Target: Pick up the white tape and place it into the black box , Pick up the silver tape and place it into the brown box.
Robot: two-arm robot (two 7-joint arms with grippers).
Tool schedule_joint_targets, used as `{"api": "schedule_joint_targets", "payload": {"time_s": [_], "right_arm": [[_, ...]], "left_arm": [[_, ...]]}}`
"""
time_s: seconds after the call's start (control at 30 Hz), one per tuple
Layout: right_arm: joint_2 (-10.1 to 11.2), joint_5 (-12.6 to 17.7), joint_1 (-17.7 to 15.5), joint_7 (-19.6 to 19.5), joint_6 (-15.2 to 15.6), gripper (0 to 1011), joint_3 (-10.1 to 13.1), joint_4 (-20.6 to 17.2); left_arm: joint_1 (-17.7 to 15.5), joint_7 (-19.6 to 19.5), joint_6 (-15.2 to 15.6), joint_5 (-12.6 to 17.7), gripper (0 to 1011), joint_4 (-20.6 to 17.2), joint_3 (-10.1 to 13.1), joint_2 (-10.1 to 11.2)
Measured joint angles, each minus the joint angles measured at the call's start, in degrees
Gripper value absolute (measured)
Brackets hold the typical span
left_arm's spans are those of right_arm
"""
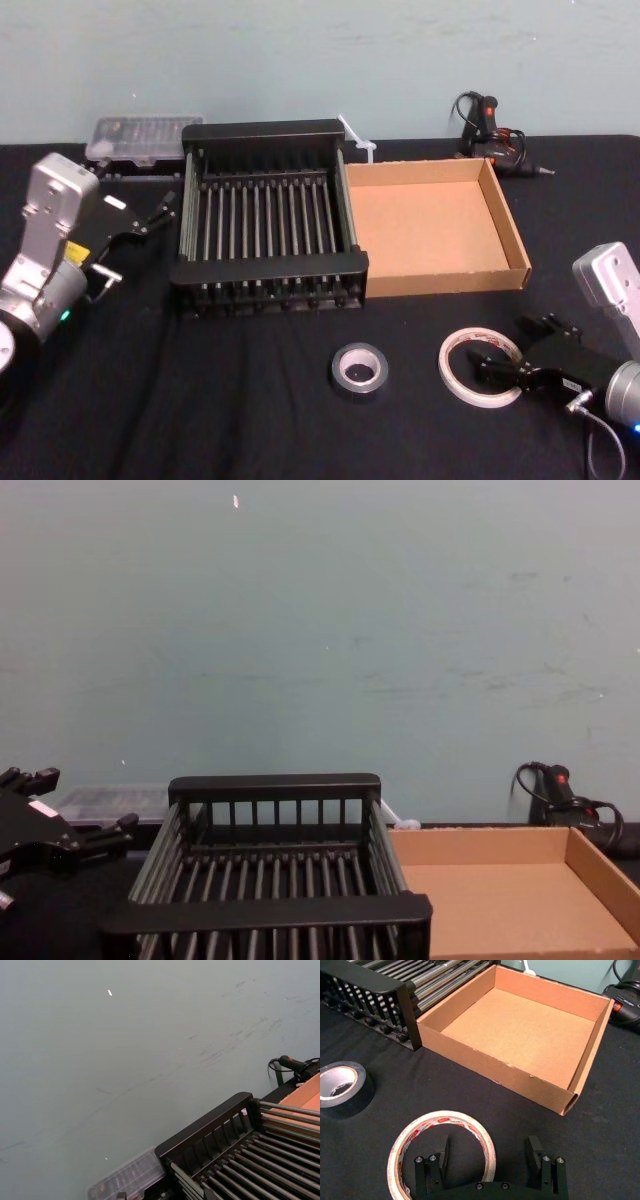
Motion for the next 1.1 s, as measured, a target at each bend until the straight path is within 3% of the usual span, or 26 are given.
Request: {"api": "schedule_joint_targets", "payload": {"time_s": [1.1], "right_arm": [[-0.31, -0.73, -0.07, 0.73, 0.01, 1002, 0.4, 0.21]], "left_arm": [[0.0, 0.0, 0.0, 0.0, 1001, 0.0, 0.0, 0.0]]}}
